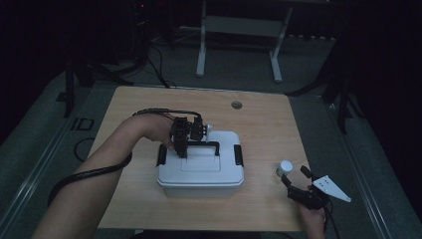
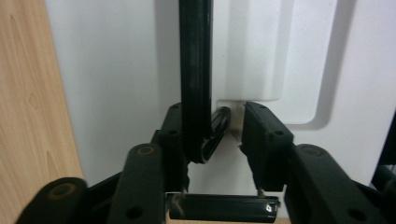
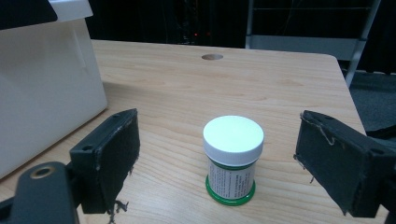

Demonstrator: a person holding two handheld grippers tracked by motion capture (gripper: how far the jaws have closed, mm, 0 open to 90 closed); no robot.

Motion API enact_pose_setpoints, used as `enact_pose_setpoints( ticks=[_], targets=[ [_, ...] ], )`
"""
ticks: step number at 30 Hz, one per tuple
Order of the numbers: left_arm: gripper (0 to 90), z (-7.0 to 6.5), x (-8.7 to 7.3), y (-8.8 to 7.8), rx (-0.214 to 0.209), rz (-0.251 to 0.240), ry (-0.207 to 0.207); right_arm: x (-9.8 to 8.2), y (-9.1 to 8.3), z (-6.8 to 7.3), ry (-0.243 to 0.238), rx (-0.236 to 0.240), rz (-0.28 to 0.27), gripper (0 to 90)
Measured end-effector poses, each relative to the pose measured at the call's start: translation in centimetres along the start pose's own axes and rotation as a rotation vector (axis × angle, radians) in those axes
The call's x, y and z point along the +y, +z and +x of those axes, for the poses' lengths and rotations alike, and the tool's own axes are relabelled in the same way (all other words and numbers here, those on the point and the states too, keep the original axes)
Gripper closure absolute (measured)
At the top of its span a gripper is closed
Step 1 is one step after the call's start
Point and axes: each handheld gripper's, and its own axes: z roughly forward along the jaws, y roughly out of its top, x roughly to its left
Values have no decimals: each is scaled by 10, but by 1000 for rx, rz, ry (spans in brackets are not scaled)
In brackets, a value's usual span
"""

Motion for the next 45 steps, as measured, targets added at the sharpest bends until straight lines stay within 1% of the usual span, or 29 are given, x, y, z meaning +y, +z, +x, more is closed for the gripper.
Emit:
enact_pose_setpoints(
  ticks=[1, 2, 3, 4, 6, 7, 10, 12, 16, 20, 23, 26, 29, 32, 38, 39, 41, 45],
  targets=[
    [669, 0, 1, 0, -5, 5, -13, 0, 0, 0, 0, -1, -1, 133],
    [685, 0, 3, 0, -2, 17, -12, 0, 0, 0, 0, 0, -1, 133],
    [713, -1, 4, 0, -1, 19, -17, 0, 0, 0, -1, 0, 0, 133],
    [748, -1, 5, 0, -10, 25, -33, 0, 0, 0, -1, 0, 0, 133],
    [803, 0, 6, 1, -14, 31, -26, 0, 0, 0, -3, 1, 1, 133],
    [826, 0, 9, 1, -34, 52, -37, 0, 0, 0, -4, 1, 1, 133],
    [830, 3, 11, 1, -52, 65, -49, 0, 0, 0, -3, 2, 1, 133],
    [830, 4, 11, 2, -65, 69, -66, 0, 0, 0, -5, 2, 1, 133],
    [831, 6, 12, 2, -74, 73, -77, 0, 0, 0, -5, 3, 2, 133],
    [834, 5, 12, 2, -68, 77, -76, 0, 1, 0, -7, 5, 3, 133],
    [835, 5, 11, 1, -64, 69, -76, 0, 0, 1, -8, 3, 3, 133],
    [835, 4, 12, 0, -63, 74, -70, 0, 0, 1, -8, 0, 3, 133],
    [836, 5, 13, 0, -67, 78, -67, 0, 0, 0, -7, -2, 2, 133],
    [837, 5, 13, 1, -69, 80, -76, 0, 0, 0, -8, -2, 3, 133],
    [837, 5, 13, 0, -69, 79, -78, 0, 0, 0, -8, -2, 3, 133],
    [837, 5, 13, 0, -70, 80, -75, 0, 0, 0, -6, -2, 3, 133],
    [838, 4, 14, -2, -86, 73, -70, 0, 0, 0, -5, -2, 2, 133],
    [838, 4, 14, -6, -84, 69, -72, 0, 0, 0, -4, -3, 2, 133]
  ],
)
